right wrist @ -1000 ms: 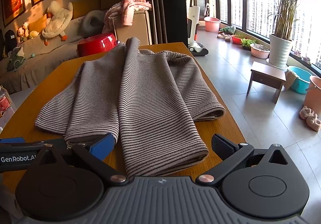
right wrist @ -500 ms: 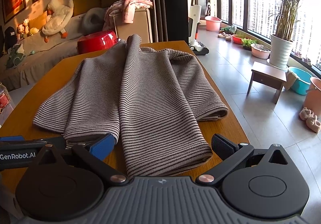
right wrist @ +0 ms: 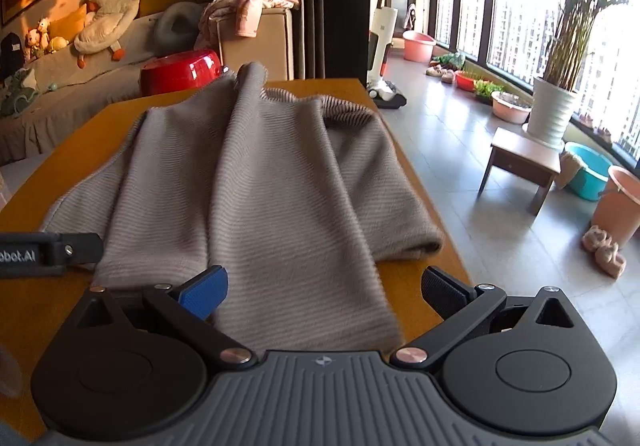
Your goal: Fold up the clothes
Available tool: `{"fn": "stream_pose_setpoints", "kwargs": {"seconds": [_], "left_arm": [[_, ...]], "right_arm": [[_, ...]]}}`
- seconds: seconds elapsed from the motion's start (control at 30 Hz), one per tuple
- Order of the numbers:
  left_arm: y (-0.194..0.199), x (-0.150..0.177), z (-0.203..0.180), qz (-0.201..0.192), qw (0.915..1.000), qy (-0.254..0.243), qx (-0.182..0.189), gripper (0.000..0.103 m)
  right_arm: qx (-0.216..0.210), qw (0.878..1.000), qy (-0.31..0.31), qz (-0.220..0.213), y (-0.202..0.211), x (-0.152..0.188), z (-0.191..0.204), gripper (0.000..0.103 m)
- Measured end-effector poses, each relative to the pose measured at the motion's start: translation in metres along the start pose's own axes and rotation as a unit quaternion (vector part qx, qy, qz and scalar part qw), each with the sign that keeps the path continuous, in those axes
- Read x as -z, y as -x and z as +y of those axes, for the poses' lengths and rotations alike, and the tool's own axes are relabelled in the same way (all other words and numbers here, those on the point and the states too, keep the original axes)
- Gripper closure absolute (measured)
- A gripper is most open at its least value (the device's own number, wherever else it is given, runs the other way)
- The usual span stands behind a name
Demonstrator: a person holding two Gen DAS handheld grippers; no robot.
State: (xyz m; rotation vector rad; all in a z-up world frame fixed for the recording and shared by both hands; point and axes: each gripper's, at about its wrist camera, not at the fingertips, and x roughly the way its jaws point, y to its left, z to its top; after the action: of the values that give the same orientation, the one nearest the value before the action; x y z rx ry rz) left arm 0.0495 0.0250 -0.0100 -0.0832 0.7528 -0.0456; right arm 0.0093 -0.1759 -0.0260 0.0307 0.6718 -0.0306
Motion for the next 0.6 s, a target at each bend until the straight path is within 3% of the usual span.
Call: {"fn": "stream_pose_setpoints", "kwargs": {"seconds": [0.13, 0.3, 0.43, 0.53, 0.6], "left_arm": [[-0.016, -0.023, 0.005, -0.004, 0.9991, 0.002, 0.041, 0.0], [-0.04, -0.053, 0.008, -0.017, 0.9928, -0.007, 0.119, 0.0], [-0.075, -0.068, 0.008, -0.002, 0.9909, -0.006, 0.134, 0.0], [-0.098, -0.071, 0.011, 0.015, 0.9896, -0.003, 0.143, 0.0], [-0.097, -0.068, 0.016, 0.006, 0.9876, -0.013, 0.156, 0.0]], "right_arm": [[-0.012, 1.0, 0.002, -0.008, -0.012, -0.024, 0.0, 0.0], [-0.076, 0.997, -0.028, -0.017, -0.051, -0.064, 0.0, 0.0], [-0.104, 0.992, -0.072, -0.009, -0.098, -0.096, -0.003, 0.0], [-0.12, 0.988, -0.1, 0.007, -0.128, -0.1, 0.003, 0.0], [-0.12, 0.987, -0.111, 0.014, -0.143, -0.1, 0.009, 0.0]]}}
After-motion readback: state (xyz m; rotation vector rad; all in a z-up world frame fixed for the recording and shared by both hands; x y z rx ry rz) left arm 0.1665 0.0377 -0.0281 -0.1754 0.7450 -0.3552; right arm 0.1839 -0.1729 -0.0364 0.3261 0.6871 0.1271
